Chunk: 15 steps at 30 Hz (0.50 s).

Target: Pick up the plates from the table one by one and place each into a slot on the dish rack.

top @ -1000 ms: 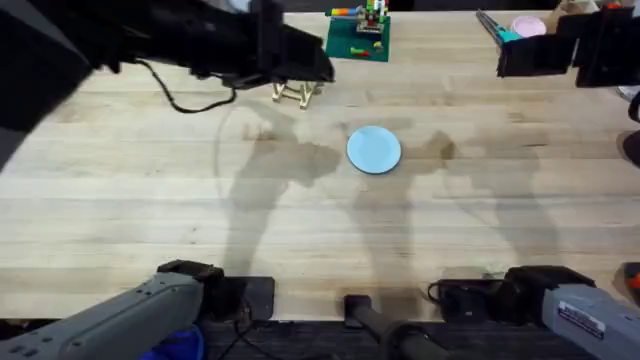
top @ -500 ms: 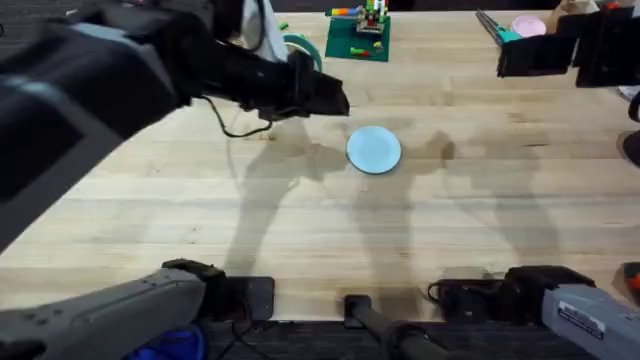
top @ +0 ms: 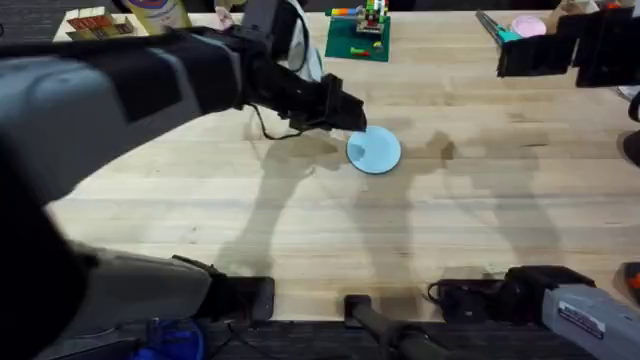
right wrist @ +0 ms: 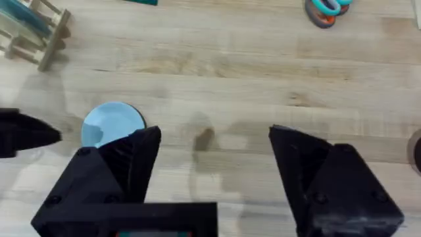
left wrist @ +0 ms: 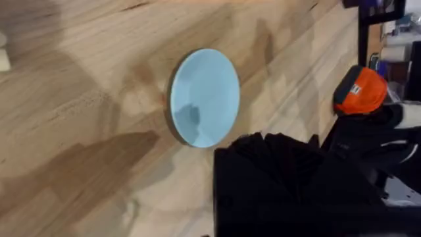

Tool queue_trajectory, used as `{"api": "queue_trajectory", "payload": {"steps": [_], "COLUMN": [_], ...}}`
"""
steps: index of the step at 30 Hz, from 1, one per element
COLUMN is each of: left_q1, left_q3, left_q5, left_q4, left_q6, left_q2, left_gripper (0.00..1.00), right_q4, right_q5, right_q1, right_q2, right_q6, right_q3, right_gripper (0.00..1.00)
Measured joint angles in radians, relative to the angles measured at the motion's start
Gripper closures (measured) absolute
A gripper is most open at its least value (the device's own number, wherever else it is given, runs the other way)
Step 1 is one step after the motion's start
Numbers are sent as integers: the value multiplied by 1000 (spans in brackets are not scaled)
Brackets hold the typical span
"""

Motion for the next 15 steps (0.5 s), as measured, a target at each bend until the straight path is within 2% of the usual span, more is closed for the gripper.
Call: {"api": "queue_trajectory", "payload": {"steps": [1,5,15], "left_q1": [-16,-22,-21], "left_q3": [0,0,-23], "left_q5": [1,6,12], "left_q4": [26,38,90], "left_q6": [0,0,0], "left_q2": [52,99,121], "left_gripper": [958,958,958], "right_q4": [0,0,0], "right_q5": [0,0,0], "right_q1": [0,0,0], "right_q2": [0,0,0], "right_q6": [0,0,0], "right_q3": [0,0,0], "right_gripper": [7,7,7]}}
